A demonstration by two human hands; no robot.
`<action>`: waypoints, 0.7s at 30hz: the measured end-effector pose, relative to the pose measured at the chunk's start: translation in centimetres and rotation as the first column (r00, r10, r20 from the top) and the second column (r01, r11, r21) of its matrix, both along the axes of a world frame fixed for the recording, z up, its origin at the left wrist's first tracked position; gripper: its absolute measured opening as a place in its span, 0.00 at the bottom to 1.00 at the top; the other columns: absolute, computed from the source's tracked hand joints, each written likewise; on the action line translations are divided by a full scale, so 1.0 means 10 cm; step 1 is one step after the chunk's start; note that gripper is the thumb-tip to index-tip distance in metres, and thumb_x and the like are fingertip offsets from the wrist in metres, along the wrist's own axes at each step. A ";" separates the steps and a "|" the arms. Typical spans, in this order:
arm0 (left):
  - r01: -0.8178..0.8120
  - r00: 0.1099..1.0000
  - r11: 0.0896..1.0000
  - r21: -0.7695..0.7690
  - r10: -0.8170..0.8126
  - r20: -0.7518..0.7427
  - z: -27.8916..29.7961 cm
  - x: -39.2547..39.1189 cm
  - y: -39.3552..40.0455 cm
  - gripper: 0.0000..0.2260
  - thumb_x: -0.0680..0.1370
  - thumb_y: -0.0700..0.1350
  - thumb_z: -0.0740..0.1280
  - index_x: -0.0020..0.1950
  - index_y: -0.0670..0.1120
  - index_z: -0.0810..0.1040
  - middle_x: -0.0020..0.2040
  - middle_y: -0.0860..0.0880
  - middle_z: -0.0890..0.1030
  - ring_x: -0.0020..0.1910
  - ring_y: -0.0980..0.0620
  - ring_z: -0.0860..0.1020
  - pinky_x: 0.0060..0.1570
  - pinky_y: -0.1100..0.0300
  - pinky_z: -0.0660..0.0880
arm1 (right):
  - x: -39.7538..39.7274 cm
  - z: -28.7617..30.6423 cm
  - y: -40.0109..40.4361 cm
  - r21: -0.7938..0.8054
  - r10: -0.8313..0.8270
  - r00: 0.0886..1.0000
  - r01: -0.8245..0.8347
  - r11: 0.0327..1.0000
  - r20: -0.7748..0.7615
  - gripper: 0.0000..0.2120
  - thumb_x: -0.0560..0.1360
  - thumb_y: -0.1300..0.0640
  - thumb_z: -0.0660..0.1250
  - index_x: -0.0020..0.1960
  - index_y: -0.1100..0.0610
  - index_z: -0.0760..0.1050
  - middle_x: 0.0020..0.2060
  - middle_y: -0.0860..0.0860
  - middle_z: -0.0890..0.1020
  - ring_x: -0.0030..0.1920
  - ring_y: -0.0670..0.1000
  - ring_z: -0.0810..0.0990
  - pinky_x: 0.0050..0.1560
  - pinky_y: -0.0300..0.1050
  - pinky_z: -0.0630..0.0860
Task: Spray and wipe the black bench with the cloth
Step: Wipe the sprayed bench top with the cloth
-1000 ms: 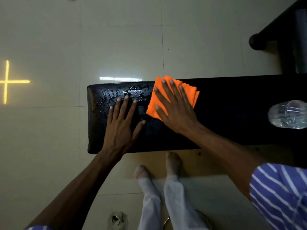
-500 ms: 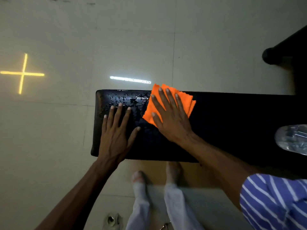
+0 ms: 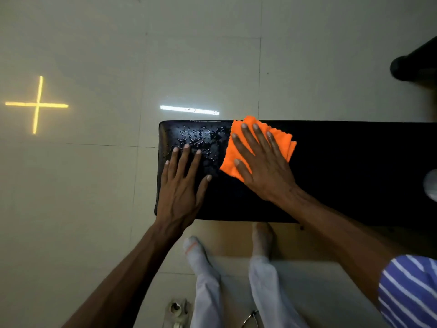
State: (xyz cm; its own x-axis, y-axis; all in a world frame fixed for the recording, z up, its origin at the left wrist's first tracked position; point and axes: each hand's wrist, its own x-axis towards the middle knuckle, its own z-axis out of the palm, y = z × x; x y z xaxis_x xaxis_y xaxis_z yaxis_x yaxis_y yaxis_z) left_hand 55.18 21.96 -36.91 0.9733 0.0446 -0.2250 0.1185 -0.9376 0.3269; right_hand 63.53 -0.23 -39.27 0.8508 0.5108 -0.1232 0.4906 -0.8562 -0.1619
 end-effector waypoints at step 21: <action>-0.042 0.999 0.998 -0.041 0.043 0.031 -0.22 -0.26 0.13 0.31 0.85 0.59 0.56 0.85 0.48 0.52 0.86 0.45 0.46 0.85 0.43 0.43 0.83 0.44 0.46 | 0.49 -0.02 1.03 0.013 -0.209 0.968 0.213 0.977 -0.139 0.28 0.88 0.44 0.49 0.87 0.47 0.50 0.87 0.53 0.52 0.87 0.57 0.48 0.86 0.59 0.43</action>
State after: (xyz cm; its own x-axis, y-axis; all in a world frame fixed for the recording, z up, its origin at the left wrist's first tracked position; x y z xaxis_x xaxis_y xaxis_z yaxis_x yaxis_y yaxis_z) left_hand 52.54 23.23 -39.07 0.9774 0.0774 -0.1965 0.1467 -0.9181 0.3683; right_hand 68.44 10.11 -39.43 0.9159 0.3266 -0.2334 0.2712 -0.9321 -0.2400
